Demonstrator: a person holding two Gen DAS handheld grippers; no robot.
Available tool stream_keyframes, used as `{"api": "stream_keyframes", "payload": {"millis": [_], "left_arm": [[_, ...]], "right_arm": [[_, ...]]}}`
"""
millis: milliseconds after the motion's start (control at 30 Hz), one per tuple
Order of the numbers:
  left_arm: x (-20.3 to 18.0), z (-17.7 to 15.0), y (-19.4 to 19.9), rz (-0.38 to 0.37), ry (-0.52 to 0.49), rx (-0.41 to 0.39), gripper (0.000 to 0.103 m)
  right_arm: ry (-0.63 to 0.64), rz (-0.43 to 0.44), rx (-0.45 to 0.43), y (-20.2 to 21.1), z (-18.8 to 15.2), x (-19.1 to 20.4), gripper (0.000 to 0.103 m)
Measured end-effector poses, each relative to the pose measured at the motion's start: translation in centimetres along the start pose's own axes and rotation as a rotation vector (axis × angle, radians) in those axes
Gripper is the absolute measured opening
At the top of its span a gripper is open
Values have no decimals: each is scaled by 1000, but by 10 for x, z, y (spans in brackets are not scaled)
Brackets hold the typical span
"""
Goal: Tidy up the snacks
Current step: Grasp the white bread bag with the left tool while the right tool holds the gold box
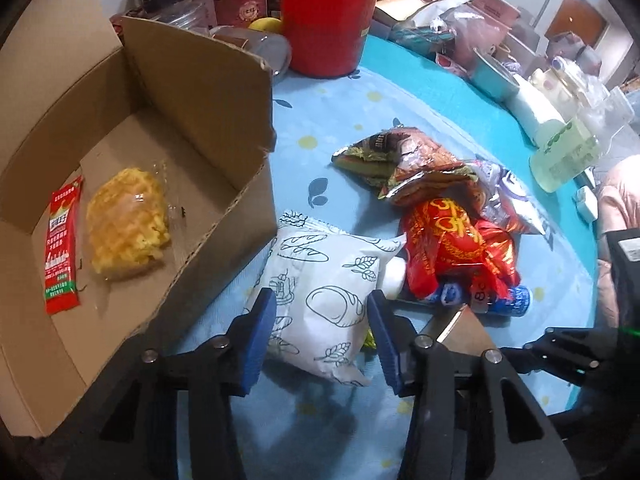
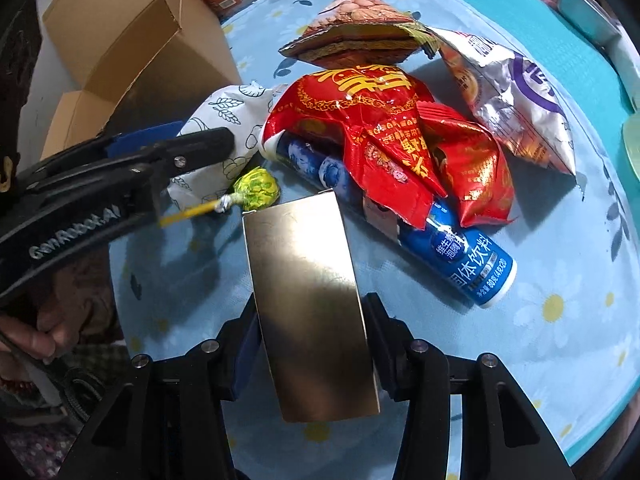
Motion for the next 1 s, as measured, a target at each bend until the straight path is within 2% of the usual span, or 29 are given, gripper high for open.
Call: {"api": "stream_keyframes", "payload": {"millis": [300,400,433,467,533,567,633,767,1000], "left_arm": [[-4,8,-13,3,-11,19,47],[-8,10,-19,23,-27,22,57],[-8,11,-24,36,-27,41,66],[-8,12,-28,34,-15,54,69],[-5,13,-39,36,4,97,71],[-5,13,-44,41,1,112,71],[-4,12,-49,38,-4,92,71],[-9,9,-45,50,-34,54,55],[-8,-9,-32,42,-47,100,52]], "right_arm": [[-16,13,3,2,5,-2,49],[-16,12,5,3,6,-3,49],[-17,13,4,3,6,-3,49],[-17,13,4,4,6,-4,49],[-23,12,6,3,7,-4,49],[-26,14,5,3,7,-5,49],[-29,15,3,4,7,-6,49],[-22,12,-3,4,6,-7,49],[-15,-1,-5,3,-4,-2,49]]}}
Point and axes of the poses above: each gripper's, at about its wrist camera, not at the fingertips, and y roughly against the way its jaws point, x to its left, z to its top, the point moved 1 cm from there along -y, roughly the way its jaws point, and after that the axes turned 1 degree about y, right-handed, at the moved point
